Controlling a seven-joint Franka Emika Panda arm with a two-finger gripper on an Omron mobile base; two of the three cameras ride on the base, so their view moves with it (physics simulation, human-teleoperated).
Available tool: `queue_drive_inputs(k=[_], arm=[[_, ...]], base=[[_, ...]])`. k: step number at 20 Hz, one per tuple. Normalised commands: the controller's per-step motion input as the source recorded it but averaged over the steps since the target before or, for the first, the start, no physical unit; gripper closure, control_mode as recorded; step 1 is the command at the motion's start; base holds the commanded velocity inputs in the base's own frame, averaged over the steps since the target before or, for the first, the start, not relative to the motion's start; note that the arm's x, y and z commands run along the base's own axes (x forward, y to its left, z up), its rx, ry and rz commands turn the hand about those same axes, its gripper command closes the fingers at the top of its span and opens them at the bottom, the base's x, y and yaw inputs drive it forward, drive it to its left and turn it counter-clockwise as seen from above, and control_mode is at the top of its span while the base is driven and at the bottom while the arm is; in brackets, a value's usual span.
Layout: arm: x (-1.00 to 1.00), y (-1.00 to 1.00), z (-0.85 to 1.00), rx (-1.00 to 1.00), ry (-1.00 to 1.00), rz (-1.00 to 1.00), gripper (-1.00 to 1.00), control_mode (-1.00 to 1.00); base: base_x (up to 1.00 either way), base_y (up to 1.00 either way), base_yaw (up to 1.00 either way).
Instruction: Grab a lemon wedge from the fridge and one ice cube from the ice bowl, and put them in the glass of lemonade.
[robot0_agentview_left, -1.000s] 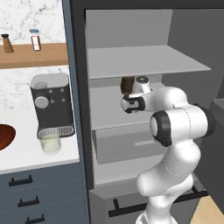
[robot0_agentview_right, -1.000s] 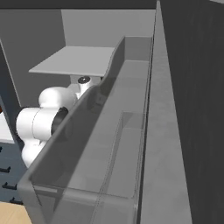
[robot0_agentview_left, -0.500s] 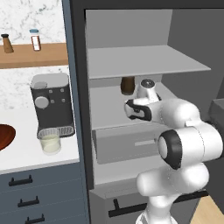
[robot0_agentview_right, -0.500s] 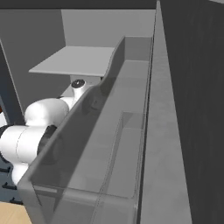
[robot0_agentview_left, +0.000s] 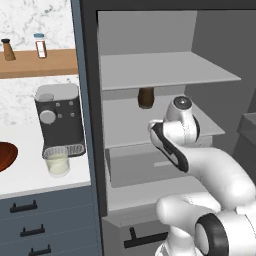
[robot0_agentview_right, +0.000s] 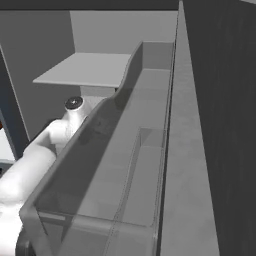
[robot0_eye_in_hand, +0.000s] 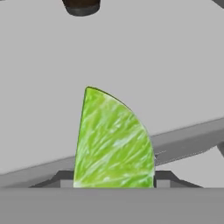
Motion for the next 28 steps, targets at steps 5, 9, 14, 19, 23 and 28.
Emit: queue_drive_inputs(k=[5,9,14,19,23,28], arm=[[-0.67,0.02,1.00,0.00,0.10,0.00,1.00,-1.00],[-0.96,0.18,0.85,0.00,0.21,0.00,1.00,-1.00],[-1.00,0.07,0.34,0.00,0.16,0.04,1.00,-1.00],[-0.92,-0.05,0.26,0.03,0.02,0.05,1.00,-1.00],[-0.30,-0.02,0.04,0.01,-0.02,0.03,1.00,-1.00],[0.00,0.00,0.00,0.00,0.00,0.00,1.00,-1.00]], base=[[0.00,0.00,0.00],[0.00,0.00,0.00],[0.00,0.00,0.00],[0.00,0.00,0.00],[0.00,0.00,0.00],[0.00,0.00,0.00]])
